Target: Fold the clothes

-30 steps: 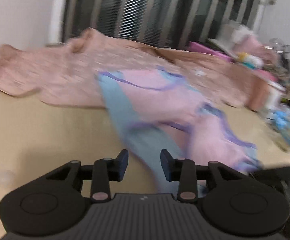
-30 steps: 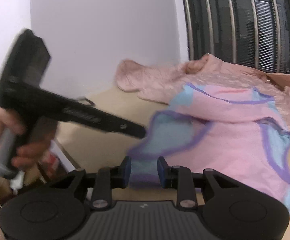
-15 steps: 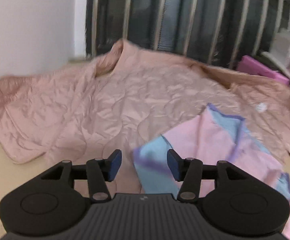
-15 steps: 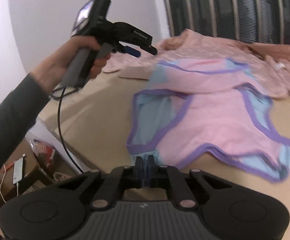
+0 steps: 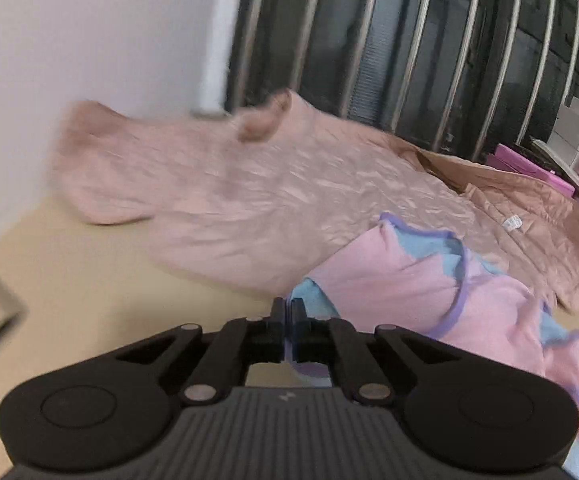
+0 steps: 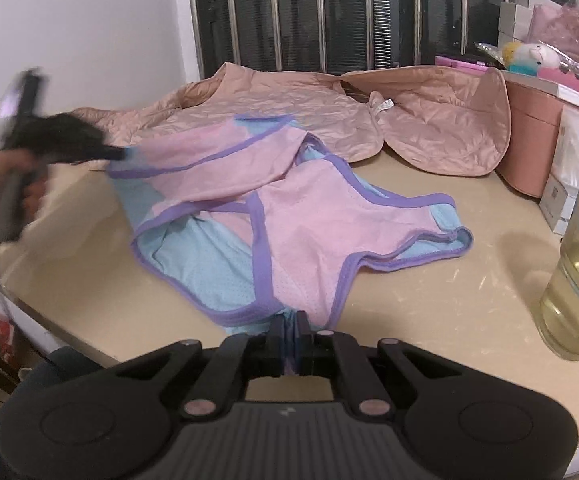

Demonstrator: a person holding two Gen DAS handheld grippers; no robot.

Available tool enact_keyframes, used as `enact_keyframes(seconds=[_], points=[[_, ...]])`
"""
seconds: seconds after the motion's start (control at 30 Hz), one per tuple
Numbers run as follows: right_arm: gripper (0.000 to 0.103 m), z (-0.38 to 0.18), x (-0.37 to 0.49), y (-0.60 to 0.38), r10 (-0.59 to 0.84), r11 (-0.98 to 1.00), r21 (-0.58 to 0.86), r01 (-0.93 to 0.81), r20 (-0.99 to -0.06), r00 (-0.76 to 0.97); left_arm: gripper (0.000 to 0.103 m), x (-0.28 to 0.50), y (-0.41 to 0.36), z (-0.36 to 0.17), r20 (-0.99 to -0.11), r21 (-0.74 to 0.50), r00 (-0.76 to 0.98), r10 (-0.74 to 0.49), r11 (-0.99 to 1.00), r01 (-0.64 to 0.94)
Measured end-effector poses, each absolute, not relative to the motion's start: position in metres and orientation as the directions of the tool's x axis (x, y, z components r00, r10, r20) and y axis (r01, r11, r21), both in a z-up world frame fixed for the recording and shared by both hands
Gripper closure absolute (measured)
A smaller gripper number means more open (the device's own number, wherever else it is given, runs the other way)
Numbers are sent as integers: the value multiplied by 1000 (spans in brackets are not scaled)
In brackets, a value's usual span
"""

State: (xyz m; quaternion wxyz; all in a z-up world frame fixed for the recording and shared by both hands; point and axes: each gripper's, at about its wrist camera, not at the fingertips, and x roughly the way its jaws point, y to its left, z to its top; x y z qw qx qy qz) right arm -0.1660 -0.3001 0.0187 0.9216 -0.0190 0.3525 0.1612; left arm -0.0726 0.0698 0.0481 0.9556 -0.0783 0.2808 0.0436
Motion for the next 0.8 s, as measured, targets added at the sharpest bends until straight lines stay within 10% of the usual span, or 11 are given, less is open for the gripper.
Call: enact_keyframes(seconds=[0.17,0.27,0.4,0.57,0.67,0.8], points=[[98,20,-168,-301,285,945,76,-319,-669,686,56,-131,47,48,-556,0,831,1,1000,-1],[94,32,-173,-302,304,938,77,-338,-652,694,56,-127,63,48,-567,-48,823,-1,998,-32],[68,65,-157,-285,409,903,111,-415,-516,753,63,-104,104,34,-635,-204,772,-16,968,-148],[61,98,-58,-196,567,777,13,-630,-450,690,65,-97,94,26,-645,-236,760,-86,967,-91],[61,101,16,-134,592,720,-37,-693,-488,642,97,-88,82,21,-639,-226,767,-62,968,-111],[66,76,111,-68,543,689,-12,-724,-654,527,101,-94,76,24,-597,-223,800,-50,969,-106]])
